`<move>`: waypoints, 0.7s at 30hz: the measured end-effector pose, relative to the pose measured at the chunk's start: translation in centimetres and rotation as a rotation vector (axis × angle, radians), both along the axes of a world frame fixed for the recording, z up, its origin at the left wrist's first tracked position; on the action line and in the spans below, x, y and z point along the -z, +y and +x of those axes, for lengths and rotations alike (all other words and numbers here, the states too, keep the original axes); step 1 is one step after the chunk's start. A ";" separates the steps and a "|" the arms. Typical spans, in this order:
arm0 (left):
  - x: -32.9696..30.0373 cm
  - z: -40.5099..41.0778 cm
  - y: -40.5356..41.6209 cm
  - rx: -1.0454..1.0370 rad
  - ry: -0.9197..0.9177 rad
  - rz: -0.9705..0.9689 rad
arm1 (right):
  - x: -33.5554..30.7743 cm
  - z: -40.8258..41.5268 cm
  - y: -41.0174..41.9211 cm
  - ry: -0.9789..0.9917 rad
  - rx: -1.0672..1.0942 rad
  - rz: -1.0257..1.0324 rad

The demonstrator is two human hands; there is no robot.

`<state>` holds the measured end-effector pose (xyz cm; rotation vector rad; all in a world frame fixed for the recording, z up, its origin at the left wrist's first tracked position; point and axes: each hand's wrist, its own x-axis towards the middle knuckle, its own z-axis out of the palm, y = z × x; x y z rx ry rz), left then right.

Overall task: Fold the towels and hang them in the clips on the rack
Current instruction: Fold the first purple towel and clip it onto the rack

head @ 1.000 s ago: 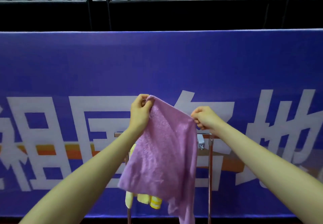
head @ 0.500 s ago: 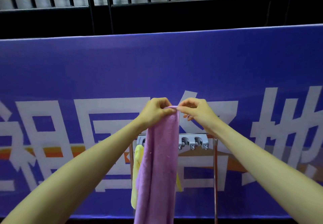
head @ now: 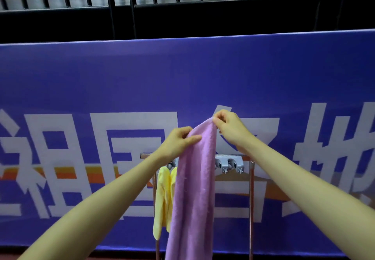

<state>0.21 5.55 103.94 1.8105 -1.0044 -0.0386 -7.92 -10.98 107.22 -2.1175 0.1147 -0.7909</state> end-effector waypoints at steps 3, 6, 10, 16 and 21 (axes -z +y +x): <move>3.0 1.1 1.1 -0.087 0.079 0.008 | -0.4 0.1 -0.6 -0.062 0.064 0.152; 5.0 2.3 2.7 -0.181 0.136 0.034 | -0.9 -0.2 -1.3 -0.139 0.170 0.232; 5.9 4.2 5.4 -0.259 0.160 0.107 | -1.5 -0.6 -3.7 -0.186 0.261 0.326; 4.2 5.0 7.5 -0.160 0.182 0.199 | 0.1 -0.7 -5.0 -0.119 0.337 0.293; 2.0 4.5 6.9 0.008 0.257 0.311 | 0.7 -0.4 -5.2 -0.102 0.335 0.330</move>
